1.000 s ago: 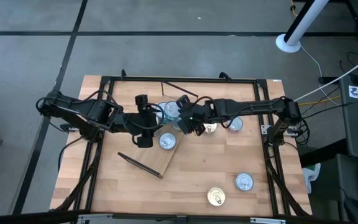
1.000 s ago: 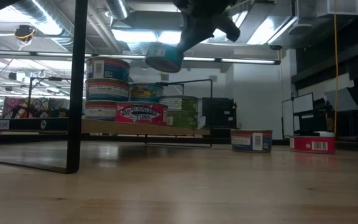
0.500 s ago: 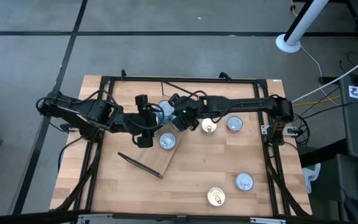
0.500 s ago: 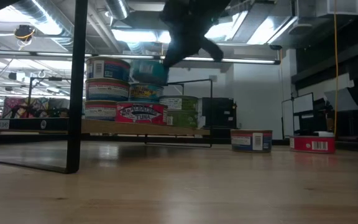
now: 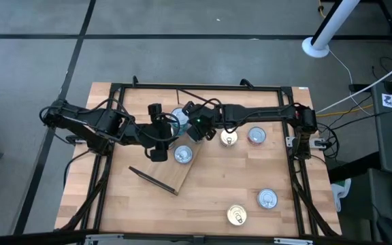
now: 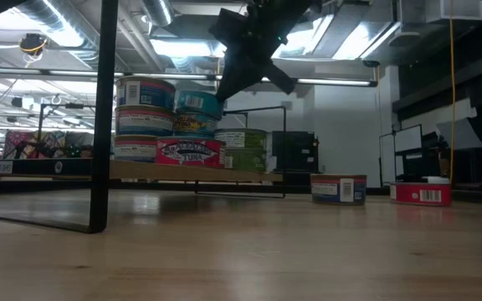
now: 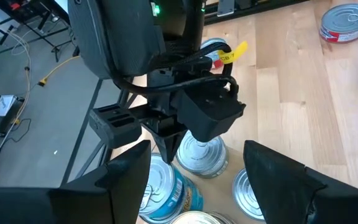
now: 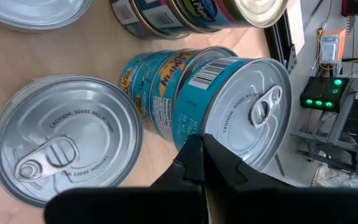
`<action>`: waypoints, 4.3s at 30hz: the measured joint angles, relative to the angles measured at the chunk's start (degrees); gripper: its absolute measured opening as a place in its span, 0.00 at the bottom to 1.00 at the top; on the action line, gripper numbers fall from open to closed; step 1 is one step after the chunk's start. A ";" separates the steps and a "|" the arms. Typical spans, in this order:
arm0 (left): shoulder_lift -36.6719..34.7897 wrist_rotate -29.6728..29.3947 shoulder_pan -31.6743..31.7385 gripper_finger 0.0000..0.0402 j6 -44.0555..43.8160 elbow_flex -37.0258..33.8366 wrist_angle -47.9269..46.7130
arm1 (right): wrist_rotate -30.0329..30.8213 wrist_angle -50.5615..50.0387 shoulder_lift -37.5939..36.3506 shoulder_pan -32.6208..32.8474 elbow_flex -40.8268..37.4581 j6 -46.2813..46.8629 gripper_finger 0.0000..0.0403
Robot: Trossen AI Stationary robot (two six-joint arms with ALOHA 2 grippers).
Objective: Stack canned seafood by type on shelf
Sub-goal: Stack the light blue tuna can on top of the light blue tuna can on the shelf, then stack the top red tuna can on top of the red tuna can on the shelf
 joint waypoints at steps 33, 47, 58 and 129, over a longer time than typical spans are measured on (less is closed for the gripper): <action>0.00 0.02 0.00 0.63 -1.38 0.00 0.03 | -2.49 1.87 0.00 0.11 -0.02 -2.77 0.00; 0.00 0.02 0.00 0.63 -1.49 0.00 0.02 | -0.02 1.88 0.00 0.00 -0.02 -2.94 0.06; 0.00 0.02 0.00 0.63 -1.51 0.00 0.04 | 3.82 2.08 -0.11 0.30 -0.02 -1.96 0.20; 6.67 4.61 -0.71 0.63 -7.15 0.00 2.23 | -2.09 -22.40 -33.40 5.70 -51.49 68.97 0.19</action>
